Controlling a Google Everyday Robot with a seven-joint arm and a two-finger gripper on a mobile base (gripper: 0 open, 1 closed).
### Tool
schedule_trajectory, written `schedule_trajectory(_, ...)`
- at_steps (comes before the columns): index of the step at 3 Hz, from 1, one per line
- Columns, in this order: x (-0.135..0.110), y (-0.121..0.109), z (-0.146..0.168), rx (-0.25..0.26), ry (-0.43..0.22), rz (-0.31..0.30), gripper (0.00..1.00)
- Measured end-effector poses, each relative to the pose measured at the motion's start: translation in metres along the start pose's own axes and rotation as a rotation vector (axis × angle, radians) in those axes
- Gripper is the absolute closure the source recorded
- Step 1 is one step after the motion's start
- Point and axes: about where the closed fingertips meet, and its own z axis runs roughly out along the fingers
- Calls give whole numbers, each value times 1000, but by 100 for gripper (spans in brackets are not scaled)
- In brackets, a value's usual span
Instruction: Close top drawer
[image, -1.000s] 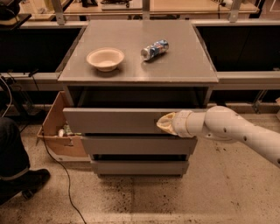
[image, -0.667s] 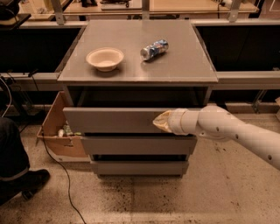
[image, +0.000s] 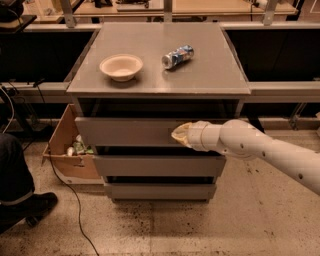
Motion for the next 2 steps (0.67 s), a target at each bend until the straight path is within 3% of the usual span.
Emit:
schedule_trajectory(1,0,0,0,0,0,0,100)
schedule_trajectory(2,-10,-9,18,36,-17,7,100)
